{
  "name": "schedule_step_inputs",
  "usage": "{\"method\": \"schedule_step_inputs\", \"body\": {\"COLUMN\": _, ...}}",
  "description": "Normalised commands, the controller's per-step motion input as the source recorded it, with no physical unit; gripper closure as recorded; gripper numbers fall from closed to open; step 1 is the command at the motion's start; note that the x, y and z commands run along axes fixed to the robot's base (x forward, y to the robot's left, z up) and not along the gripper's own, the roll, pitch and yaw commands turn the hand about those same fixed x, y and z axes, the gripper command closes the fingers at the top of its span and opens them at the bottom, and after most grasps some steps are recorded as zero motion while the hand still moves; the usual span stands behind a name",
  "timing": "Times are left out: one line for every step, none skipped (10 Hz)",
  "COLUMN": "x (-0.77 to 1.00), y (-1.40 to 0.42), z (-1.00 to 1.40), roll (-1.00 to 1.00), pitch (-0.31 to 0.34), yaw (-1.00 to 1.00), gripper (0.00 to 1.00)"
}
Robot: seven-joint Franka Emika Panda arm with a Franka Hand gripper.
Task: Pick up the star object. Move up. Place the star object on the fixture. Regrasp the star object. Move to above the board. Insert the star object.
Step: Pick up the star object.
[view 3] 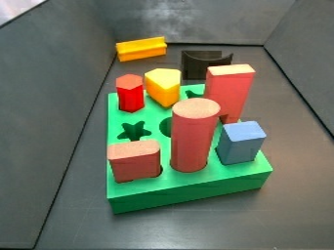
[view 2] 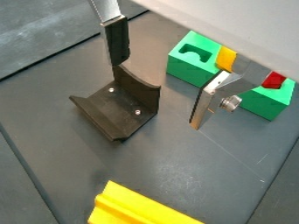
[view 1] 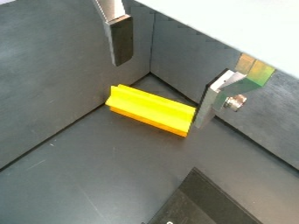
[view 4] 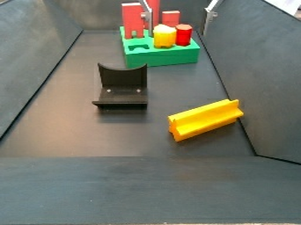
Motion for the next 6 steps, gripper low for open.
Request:
{"method": "schedule_step_inputs", "body": {"x": 0.09, "y": 0.0, "z": -0.05, "roll": 0.0, "pitch": 0.0, "yaw": -0.02, "gripper": 0.0}}
{"method": "schedule_step_inputs", "body": {"x": 0.34, "y": 0.21, "z": -0.09, "roll": 0.09, "pitch": 0.076, "yaw": -0.61, "gripper": 0.0}}
{"method": "schedule_step_inputs", "body": {"x": 0.21, "y": 0.24, "z": -0.14, "roll": 0.01, "pitch": 0.06, "yaw": -0.76, "gripper": 0.0}}
{"method": "schedule_step_inputs", "body": {"x": 0.15, "y": 0.18, "z": -0.14, "roll": 0.0, "pitch": 0.024, "yaw": -0.84, "gripper": 0.0}}
{"method": "schedule_step_inputs", "body": {"x": 0.15, "y": 0.19, "z": -0.18, "roll": 0.0, "pitch": 0.044, "yaw": -0.83, "gripper": 0.0}}
{"method": "schedule_step_inputs", "body": {"x": 0.13, "y": 0.22, "z": -0.24, "roll": 0.0, "pitch": 0.073, "yaw": -0.81, "gripper": 0.0}}
